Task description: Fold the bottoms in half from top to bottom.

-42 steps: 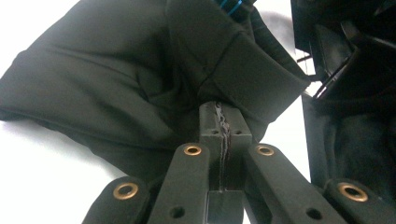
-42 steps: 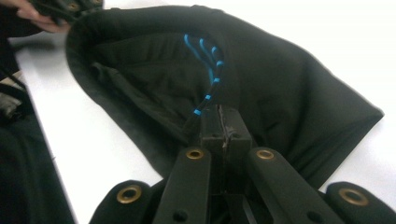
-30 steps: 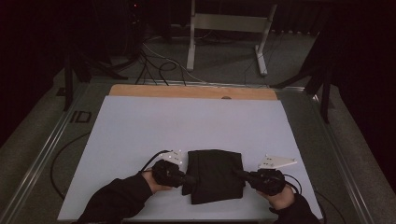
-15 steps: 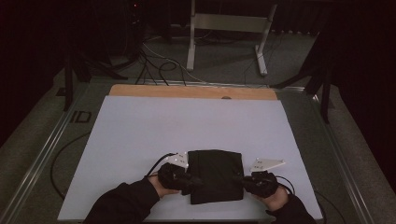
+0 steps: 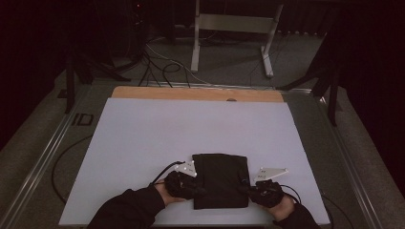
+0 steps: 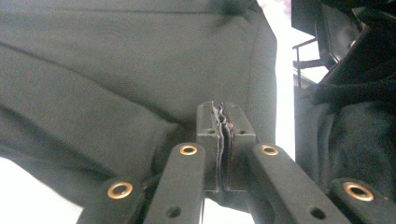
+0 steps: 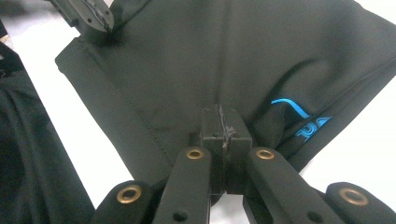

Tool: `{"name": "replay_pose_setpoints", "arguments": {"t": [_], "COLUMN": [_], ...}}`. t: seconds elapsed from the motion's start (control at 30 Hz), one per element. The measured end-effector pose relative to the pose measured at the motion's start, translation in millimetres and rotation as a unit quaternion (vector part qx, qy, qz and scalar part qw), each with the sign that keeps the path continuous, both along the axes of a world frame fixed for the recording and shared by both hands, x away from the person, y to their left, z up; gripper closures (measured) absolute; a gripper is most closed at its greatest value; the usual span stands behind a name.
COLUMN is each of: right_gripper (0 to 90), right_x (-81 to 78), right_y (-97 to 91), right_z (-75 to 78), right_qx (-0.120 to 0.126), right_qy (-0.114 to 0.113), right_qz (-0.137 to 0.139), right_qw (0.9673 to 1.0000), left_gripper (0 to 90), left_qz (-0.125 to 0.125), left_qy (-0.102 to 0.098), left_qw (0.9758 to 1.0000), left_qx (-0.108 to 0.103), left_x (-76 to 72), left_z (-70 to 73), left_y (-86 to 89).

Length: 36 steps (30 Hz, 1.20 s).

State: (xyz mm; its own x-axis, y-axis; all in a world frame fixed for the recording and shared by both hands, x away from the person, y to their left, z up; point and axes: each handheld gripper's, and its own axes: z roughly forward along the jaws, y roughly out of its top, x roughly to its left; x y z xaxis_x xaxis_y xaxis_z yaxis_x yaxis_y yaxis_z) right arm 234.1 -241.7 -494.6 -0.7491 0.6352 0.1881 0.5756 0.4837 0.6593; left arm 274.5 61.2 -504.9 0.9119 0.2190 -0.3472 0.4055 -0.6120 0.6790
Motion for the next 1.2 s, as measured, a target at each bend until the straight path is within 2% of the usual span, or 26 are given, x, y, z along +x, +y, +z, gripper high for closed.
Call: {"name": "replay_pose_setpoints", "arguments": {"t": [0.1, 0.27, 0.5, 0.67, 0.8, 0.83, 0.9, 1.2], "right_gripper": [89.9, 89.8, 89.8, 89.8, 89.9, 89.9, 89.8, 89.9], "right_x": [-1.8, -8.2, -14.9, -14.4, -12.7, -12.7, -14.7, -17.3], "right_y": [-0.4, 0.2, -2.4, -0.5, 0.0, 1.3, 3.3, 7.6], "right_z": [0.1, 2.9, 7.7, 3.3, 0.6, -1.3, -2.2, -4.2], "right_qx": [0.008, 0.006, 0.017, -0.016, -0.017, -0.02, -0.024, -0.037], "right_qy": [0.01, -0.003, -0.009, -0.014, -0.005, 0.004, 0.01, 0.014], "right_qz": [0.003, 0.003, 0.007, 0.003, 0.001, 0.008, 0.017, 0.036], "right_qw": [0.9999, 1.0, 0.9998, 0.9998, 0.9998, 0.9998, 0.9995, 0.9986], "left_gripper": [87.9, 87.9, 87.7, 87.8, 87.9, 88.0, 88.0, 88.0], "left_qz": [-0.001, -0.003, -0.007, -0.006, -0.001, 0.0, 0.0, -0.002], "left_qy": [0.005, 0.002, -0.005, -0.004, -0.001, 0.001, 0.003, 0.012], "left_qw": [1.0, 1.0, 0.9998, 1.0, 1.0, 1.0, 1.0, 0.9999], "left_qx": [0.002, 0.001, -0.016, -0.006, -0.002, 0.004, 0.003, 0.006], "left_x": [-1.7, -4.6, -8.6, -8.6, -7.6, -7.6, -7.8, -10.5], "left_z": [-1.5, -1.0, 5.2, 1.3, -2.2, -3.1, -3.7, -5.6], "left_y": [2.0, 3.8, 5.1, 3.1, 3.4, 3.9, 4.2, 7.5]}}
